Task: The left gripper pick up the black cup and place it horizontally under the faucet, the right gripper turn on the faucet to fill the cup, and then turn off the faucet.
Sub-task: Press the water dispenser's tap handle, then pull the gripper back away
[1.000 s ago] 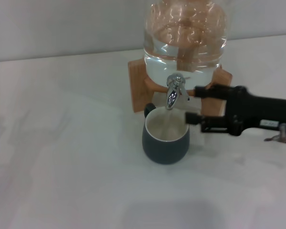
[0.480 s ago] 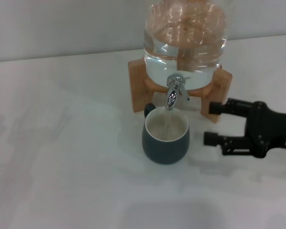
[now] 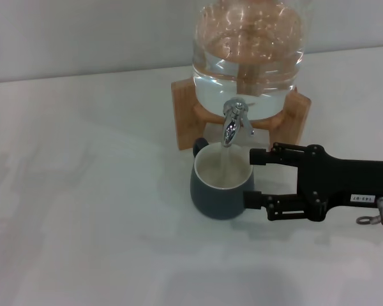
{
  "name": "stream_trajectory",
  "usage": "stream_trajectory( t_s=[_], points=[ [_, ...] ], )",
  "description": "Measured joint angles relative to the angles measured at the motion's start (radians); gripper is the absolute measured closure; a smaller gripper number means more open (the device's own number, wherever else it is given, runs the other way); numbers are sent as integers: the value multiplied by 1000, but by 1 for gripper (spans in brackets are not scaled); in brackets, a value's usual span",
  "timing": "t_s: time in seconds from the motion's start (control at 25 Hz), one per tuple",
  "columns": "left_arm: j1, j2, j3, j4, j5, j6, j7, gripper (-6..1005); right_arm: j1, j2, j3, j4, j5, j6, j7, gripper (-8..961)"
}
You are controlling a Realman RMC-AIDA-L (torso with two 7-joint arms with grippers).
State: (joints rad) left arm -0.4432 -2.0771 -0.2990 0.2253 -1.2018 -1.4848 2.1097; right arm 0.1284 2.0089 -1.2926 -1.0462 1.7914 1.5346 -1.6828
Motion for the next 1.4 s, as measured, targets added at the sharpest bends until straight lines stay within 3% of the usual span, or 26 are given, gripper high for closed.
stream_trajectory(
  t_s=[0.44,0.88,1.4],
  points=[
    [1,-1,12,0,1,3,-2,127,-3,1,4,6,14,-7,-3,100],
    [3,-2,14,0,1,3,-2,127,18,2,-68,-1,48,-120,-21,100],
    [0,0,14,0,1,3,-2,128,21,2,-50,-5,62,-140,-28,100]
  ],
)
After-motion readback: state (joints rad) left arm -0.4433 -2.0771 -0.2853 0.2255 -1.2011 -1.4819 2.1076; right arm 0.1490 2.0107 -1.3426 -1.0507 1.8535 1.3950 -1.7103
